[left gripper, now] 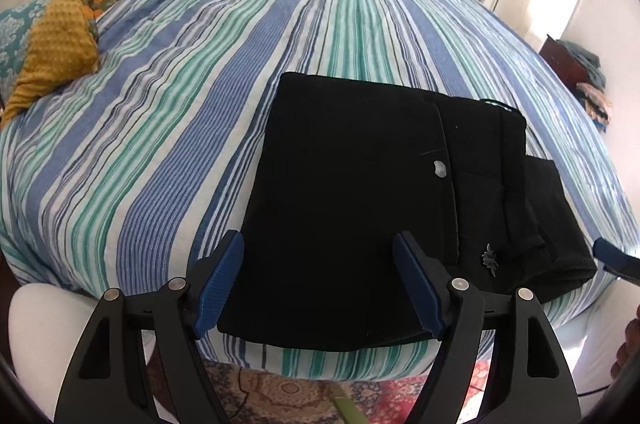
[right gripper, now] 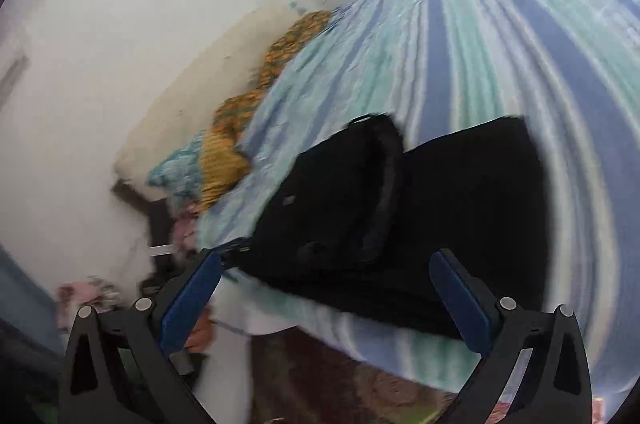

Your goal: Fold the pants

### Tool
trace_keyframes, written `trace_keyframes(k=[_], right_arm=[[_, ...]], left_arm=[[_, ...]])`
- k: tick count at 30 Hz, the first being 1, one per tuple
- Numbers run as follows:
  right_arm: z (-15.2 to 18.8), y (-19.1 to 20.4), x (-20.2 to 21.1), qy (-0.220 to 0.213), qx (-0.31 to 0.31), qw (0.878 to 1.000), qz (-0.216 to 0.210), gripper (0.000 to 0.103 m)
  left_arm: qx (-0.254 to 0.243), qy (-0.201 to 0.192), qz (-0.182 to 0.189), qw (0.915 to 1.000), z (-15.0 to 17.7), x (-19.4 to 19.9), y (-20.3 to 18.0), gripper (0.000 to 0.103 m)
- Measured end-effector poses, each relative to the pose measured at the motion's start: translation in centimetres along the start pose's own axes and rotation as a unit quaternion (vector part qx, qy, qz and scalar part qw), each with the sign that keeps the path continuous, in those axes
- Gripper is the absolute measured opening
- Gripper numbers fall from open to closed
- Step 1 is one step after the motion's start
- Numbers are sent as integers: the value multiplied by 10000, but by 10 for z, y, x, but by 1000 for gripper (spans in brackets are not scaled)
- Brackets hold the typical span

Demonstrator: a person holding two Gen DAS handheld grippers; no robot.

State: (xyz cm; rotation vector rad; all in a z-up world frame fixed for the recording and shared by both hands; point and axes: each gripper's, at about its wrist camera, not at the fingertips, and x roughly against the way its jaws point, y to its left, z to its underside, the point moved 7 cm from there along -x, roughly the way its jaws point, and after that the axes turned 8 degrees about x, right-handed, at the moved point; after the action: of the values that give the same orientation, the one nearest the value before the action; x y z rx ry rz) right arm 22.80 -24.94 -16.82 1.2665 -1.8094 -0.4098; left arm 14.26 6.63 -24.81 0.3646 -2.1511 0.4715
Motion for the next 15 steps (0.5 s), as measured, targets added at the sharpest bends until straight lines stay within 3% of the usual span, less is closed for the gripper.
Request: trace_keyframes(k=[2, 5, 7, 11, 14, 15], right_arm=[[-6, 9, -25, 522, -330, 9954, -738, 103], [-24, -9, -53, 1034, -699, 9902, -627, 100], [-35, -19, -65, 1230, -631, 9893, -463, 97], [-37, -21, -88, 1901, -634, 9779, -597, 95], [-31, -18, -101, 2219, -633, 9708, -660, 93], [-30, -21, -104, 2284, -589, 9705, -503, 92]], left_arm=[[171, -106, 73, 9998, -3, 4, 7, 79], [377, -299, 5, 9988, -8, 11, 24, 79], [544, -395, -91, 9977, -11, 12, 39, 79], [1003, -365, -75, 9943, -15, 8, 61, 78], [915, -384, -138, 9950, -16, 5, 57, 78], [840, -409, -168, 9955, -14, 5, 54, 78]])
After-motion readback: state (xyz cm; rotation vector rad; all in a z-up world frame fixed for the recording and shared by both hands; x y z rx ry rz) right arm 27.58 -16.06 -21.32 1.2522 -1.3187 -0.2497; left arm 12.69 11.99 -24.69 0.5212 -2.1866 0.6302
